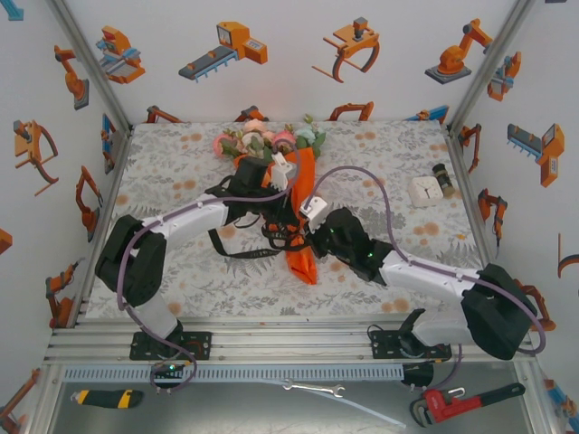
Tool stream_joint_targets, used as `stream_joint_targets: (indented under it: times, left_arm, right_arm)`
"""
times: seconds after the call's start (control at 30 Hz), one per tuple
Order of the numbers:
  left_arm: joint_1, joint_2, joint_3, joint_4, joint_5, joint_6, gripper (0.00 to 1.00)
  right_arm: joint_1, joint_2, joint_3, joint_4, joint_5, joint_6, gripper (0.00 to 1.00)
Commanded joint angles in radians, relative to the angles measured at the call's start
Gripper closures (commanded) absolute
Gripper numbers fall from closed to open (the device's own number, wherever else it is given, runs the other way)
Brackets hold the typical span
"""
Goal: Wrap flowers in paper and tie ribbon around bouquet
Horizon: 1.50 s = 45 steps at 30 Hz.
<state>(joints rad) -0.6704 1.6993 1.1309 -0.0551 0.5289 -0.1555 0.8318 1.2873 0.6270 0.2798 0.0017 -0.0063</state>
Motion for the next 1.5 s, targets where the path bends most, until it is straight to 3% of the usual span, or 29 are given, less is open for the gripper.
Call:
stream_joint_targets:
  times: [0.0, 0.13, 0.27, 0.47, 0.73, 0.83, 0.97, 1.07, 1.3, 1.47]
  left_arm:
    - [-0.008, -0.005, -0.028, 0.063, 0.031, -0.062, 1.0]
    - [-0.011, 0.004, -0.027, 0.063, 0.021, -0.067, 1.0]
    - [-0.012, 0.0, -0.02, 0.046, 0.003, -0.061, 1.0]
    - [-0.01, -0.006, -0.021, 0.033, -0.003, -0.055, 1.0]
    - [-0.009, -0.024, -0.039, 0.028, -0.01, -0.057, 1.0]
    - [-0.01, -0.037, -0.054, 0.034, -0.008, -0.076, 0.99]
    - [-0.009, -0.04, -0.072, 0.033, 0.011, -0.105, 0.89]
    - [-0.006, -0.05, -0.096, 0.04, 0.008, -0.109, 0.83]
    - [0.054, -0.117, -0.148, 0.119, 0.048, -0.125, 0.55]
    - [0.115, -0.122, -0.106, 0.045, -0.005, -0.098, 0.53]
  right_arm:
    - [-0.008, 0.047, 0.019, 0.124, 0.07, -0.071, 0.97]
    - [-0.01, 0.12, 0.017, 0.23, 0.011, -0.054, 0.92]
    - [-0.013, 0.173, -0.026, 0.383, 0.041, -0.021, 0.83]
    - [-0.02, 0.235, -0.032, 0.441, 0.033, -0.01, 0.71]
    - [-0.035, 0.298, -0.061, 0.557, 0.083, -0.016, 0.69]
    - [-0.037, 0.326, -0.071, 0.632, 0.066, -0.013, 0.74]
    - [-0.037, 0.357, -0.074, 0.705, 0.034, -0.004, 0.92]
    - [-0.038, 0.364, -0.083, 0.732, 0.025, -0.003, 1.0]
    - [-0.039, 0.354, -0.109, 0.746, 0.011, -0.022, 1.0]
    - [-0.039, 0.342, -0.121, 0.746, 0.006, -0.04, 1.0]
